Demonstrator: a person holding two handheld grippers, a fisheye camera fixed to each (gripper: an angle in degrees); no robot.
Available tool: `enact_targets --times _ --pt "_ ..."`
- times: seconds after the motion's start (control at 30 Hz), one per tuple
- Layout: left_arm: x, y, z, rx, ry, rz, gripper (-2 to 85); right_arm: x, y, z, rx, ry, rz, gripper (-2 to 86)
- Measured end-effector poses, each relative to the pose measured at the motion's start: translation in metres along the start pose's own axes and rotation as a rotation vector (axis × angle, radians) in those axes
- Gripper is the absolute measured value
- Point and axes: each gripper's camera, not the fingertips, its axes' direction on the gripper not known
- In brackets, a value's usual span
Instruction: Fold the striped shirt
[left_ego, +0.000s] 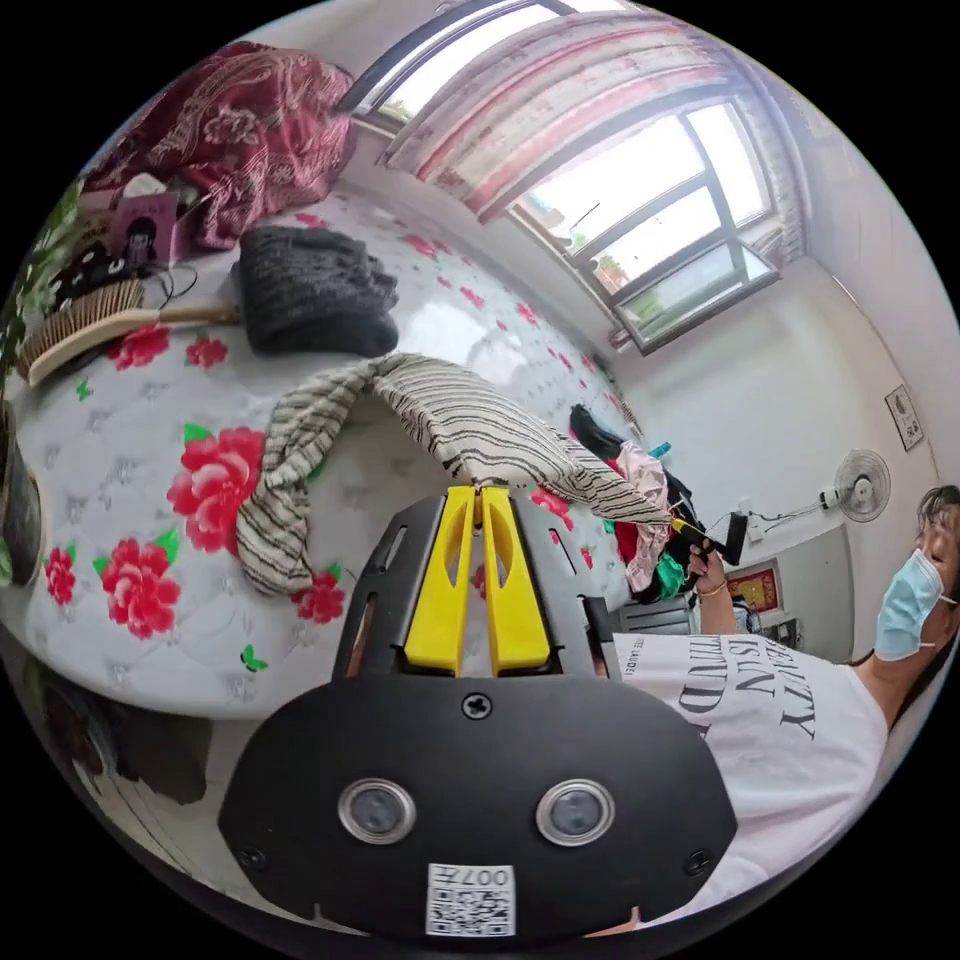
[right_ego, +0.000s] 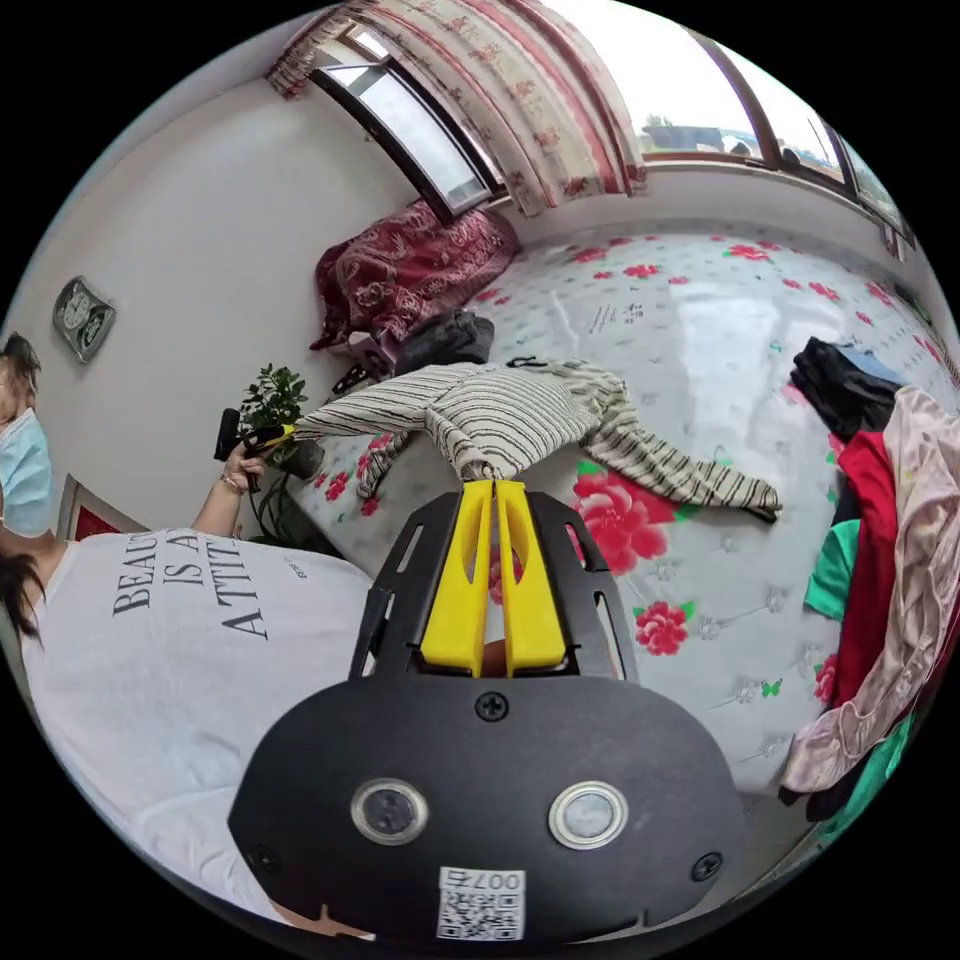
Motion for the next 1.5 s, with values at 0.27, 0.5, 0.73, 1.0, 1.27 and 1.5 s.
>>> enact_targets --times 0.27,0.5,0.73,1.0,1.27,1.5 --pt "-0.034 0.043 0.066 -0.170 0.099 -0.226 -0.9 0.012 0.022 0.079 -0.290 -0.088 0.110 -0.3" --pt "-0.024 0.049 0.102 -0.299 -0.085 -0.245 -0.9 0.020 0.016 0.106 -0.376 -0.110 0.201 -0.2" --pt "-0.027 0.070 0.127 -0.191 -0.119 -0.259 1.5 0.006 0.024 0.152 -0.432 0.148 0.141 0.7" --pt "0.018 0.109 0.155 -0.209 -0.376 -0.110 6.6 -0.112 0.012 0.171 -0.238 0.342 -0.277 2.8" --pt "0.066 0.095 0.199 -0.178 -0.382 -0.010 9.8 -0.215 -0.037 0.320 -0.400 0.075 -0.538 3.0" --pt "0.109 0.083 0.244 -0.241 -0.648 0.122 6.0 -0.241 -0.061 0.384 -0.525 0.218 -0.581 1.7"
